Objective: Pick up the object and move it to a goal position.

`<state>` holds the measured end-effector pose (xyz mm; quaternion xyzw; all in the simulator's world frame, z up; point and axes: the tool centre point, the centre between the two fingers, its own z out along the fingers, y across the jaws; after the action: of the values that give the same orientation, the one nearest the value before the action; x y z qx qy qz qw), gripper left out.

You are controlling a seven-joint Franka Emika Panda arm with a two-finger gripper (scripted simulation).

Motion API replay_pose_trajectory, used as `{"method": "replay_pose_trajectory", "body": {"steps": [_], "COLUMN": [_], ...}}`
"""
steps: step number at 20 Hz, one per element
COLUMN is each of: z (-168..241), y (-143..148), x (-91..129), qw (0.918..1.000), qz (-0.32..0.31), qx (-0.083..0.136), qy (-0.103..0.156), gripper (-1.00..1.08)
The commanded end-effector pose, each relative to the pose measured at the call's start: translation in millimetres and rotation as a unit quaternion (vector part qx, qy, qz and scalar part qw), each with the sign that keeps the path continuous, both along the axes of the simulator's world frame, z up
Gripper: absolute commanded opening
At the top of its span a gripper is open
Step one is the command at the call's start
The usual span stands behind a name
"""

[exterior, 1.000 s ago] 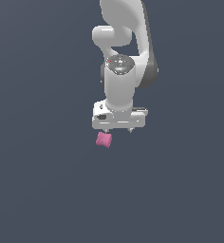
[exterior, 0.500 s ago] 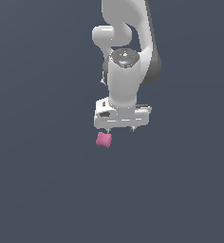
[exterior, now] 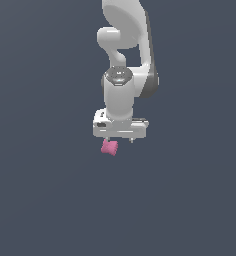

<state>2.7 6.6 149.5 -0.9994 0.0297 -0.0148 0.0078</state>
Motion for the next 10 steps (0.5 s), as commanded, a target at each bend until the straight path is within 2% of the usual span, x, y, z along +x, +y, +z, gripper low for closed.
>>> {"method": "replay_pose_trajectory", "body": {"steps": [1,6,10], "z": [-19.5,-48.5,-59.0], "y": [-15.1,-38.6,-47.5], "x": [-8.3,-23.1,-29.4], "qw": [0.9994,0.9961,0.9941], "qz": [-0.034,-0.087,-0.107], "qx": [-0.001,-0.004,-0.005], "qy": [0.005,0.013,0.015], "gripper": [1.00,1.00,1.00]}}
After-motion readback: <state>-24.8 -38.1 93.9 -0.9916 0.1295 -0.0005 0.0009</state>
